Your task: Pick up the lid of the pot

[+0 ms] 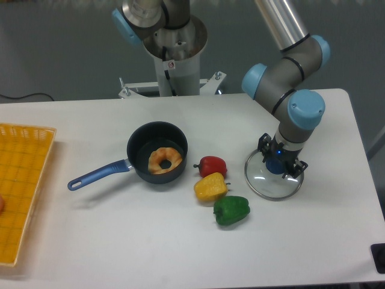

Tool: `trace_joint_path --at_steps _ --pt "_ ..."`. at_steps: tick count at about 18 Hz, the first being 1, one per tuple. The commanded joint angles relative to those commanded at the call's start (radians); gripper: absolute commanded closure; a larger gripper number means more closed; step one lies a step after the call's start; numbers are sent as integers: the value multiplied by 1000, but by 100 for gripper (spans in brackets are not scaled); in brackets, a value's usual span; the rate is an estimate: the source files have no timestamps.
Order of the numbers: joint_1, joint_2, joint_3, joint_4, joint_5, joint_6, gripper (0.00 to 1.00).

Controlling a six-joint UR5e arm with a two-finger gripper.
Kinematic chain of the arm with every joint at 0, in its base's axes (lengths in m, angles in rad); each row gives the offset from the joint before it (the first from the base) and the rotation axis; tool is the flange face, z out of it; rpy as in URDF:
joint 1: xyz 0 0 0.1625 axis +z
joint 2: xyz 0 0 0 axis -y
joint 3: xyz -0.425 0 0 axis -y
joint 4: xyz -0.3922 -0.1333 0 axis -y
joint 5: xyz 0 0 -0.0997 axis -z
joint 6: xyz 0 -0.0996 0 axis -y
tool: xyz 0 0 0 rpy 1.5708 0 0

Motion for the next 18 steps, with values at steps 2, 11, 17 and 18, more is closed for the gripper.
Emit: trace_joint_path --at_steps 2,11,17,18 --pt "0 2 0 -2 0 0 30" --pt "-2 11 0 -8 -2 -2 37" --pt "-3 40 -2 -21 2 -2 37" --pt "-3 49 -2 -38 2 0 37"
